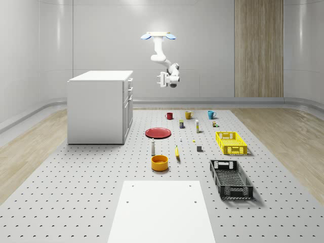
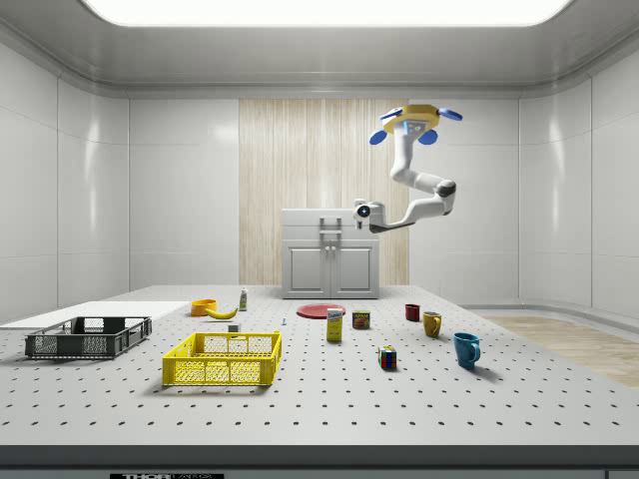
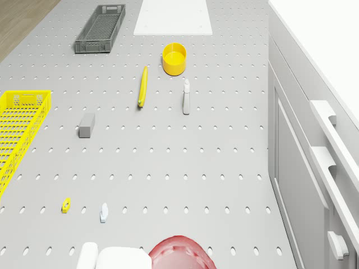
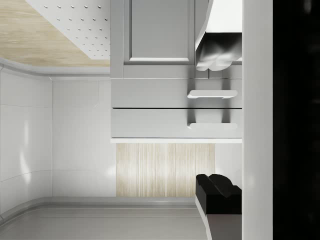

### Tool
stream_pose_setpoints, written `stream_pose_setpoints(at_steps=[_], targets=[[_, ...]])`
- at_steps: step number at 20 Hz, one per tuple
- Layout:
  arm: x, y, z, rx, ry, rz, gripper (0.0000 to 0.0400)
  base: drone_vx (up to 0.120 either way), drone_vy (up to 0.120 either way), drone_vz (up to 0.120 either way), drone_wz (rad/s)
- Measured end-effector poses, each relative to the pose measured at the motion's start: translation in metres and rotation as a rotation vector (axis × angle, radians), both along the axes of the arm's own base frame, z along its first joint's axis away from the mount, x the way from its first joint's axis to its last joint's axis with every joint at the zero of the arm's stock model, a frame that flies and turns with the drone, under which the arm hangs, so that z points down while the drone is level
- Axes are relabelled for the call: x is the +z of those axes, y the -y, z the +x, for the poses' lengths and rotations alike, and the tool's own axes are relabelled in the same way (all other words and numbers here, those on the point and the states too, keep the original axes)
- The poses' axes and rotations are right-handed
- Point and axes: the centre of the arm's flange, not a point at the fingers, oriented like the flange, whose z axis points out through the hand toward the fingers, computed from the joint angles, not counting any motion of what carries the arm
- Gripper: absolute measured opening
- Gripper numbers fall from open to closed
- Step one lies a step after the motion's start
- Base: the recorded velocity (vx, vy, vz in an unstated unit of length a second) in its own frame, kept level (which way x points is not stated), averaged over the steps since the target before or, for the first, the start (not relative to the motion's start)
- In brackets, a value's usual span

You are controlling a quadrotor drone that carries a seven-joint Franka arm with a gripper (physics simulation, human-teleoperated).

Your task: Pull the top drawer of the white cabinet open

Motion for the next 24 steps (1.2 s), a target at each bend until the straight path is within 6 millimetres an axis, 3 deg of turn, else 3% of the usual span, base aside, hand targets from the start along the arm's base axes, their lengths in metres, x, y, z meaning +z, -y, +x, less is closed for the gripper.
stream_pose_setpoints(at_steps=[2, 15, 24], targets=[[0.0, 0.0, 0.0, 0.0, 0.0, 0.0, 0.0305, 0.0, -0.1, 0.0, 0.0], [0.0, -0.002, 0.0, 0.0, 0.0, 0.0, 0.0305, 0.105, 0.0, 0.0, 0.0], [0.0, -0.036, 0.0, 0.0, 0.0, 0.0, 0.0305, 0.0, 0.0, 0.0, 0.0]])
